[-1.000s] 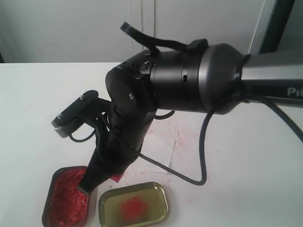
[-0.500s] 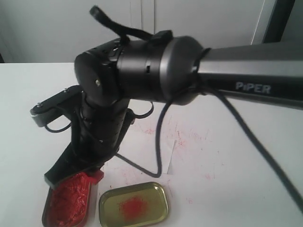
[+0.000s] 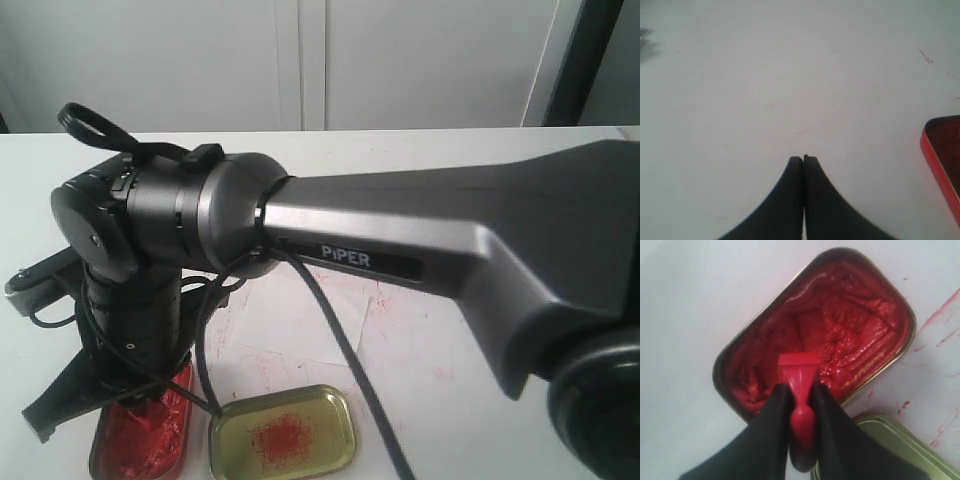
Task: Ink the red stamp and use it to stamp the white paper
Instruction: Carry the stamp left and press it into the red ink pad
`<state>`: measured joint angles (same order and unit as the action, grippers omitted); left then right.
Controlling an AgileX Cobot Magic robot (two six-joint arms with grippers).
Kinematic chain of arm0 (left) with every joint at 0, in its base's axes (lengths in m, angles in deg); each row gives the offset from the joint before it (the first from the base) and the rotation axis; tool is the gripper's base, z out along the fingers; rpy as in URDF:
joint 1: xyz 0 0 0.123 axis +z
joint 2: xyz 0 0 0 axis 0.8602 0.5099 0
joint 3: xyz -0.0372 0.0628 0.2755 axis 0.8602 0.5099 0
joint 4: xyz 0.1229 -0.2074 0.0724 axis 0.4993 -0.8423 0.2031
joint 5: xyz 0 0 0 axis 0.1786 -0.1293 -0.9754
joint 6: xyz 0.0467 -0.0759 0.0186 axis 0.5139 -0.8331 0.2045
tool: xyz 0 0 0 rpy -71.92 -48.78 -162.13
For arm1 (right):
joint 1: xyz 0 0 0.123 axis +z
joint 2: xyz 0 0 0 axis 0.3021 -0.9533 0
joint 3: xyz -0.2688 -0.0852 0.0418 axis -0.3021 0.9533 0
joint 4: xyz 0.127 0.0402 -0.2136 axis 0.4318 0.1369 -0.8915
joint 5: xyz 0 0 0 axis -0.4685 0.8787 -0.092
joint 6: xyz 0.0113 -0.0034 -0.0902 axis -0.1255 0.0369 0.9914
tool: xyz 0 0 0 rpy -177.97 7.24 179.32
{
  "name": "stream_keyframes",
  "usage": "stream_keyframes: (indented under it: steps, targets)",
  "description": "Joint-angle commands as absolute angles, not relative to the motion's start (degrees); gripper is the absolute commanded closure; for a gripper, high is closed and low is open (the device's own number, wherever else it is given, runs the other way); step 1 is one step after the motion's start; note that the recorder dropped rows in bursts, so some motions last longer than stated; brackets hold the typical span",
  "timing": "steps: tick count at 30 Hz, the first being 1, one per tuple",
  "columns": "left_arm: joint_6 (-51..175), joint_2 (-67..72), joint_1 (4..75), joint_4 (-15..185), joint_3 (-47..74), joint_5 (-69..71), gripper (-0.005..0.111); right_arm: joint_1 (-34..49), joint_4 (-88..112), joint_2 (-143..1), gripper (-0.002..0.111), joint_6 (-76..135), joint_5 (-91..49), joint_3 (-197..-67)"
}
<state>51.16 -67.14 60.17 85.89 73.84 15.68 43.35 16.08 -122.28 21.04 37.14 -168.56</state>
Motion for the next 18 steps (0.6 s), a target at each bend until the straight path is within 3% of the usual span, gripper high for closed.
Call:
stream_keyframes:
  steps: [1, 18]
  targets:
    - [51.0, -67.4, 60.2, 85.9, 74.1, 15.7, 0.107, 43.4, 15.5, -124.6, 0.108, 18.4, 38.7, -171.2]
    - [51.0, -67.4, 60.2, 85.9, 74.1, 15.7, 0.107, 44.3, 10.0, -126.4, 0.108, 9.1, 35.5, -172.1]
